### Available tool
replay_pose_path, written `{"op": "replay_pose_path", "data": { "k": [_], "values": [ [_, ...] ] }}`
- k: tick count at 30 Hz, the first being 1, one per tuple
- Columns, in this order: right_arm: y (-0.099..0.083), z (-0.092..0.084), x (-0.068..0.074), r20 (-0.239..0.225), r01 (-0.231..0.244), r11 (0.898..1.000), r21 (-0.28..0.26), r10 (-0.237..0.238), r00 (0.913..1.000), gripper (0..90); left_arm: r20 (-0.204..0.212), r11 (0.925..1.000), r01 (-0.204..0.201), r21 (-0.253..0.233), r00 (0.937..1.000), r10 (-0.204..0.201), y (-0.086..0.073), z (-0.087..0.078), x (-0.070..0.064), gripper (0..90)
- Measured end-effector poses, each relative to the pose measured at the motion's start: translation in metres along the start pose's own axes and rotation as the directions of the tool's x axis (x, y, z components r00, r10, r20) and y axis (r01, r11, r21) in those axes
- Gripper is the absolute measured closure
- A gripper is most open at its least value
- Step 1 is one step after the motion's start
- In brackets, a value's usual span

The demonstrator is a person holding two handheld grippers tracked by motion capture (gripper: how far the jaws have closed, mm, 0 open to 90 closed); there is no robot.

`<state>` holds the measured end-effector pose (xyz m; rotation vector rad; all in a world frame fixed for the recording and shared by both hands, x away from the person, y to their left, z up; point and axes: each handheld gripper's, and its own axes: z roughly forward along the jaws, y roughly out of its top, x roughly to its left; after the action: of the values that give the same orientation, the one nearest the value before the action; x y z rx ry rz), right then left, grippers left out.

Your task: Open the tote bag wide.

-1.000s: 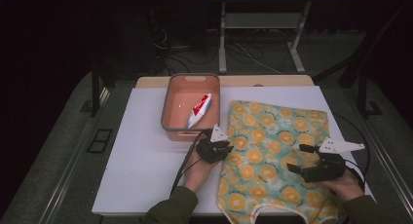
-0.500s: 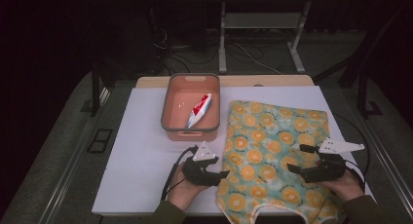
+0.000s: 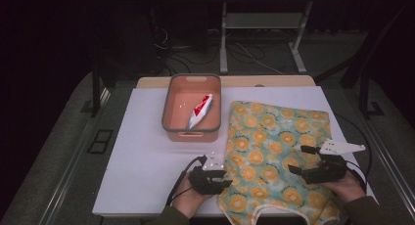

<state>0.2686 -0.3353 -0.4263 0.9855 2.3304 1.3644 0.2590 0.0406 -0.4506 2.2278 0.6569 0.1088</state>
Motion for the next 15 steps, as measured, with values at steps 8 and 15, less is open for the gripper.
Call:
{"op": "replay_pose_path", "data": {
  "k": [8,15],
  "values": [
    [0.0,0.0,0.0,0.002,0.002,1.0,-0.004,-0.002,1.0,9.6,0.027,0.9979,-0.062,0.019,0.9977,0.062,0.006,0.005,-0.004,89.2],
    [0.0,0.0,0.0,0.003,0.001,1.0,-0.002,-0.001,1.0,9.6,-0.067,0.9968,-0.077,-0.022,0.9949,0.075,0.026,0.003,0.018,89.1]
  ]
}}
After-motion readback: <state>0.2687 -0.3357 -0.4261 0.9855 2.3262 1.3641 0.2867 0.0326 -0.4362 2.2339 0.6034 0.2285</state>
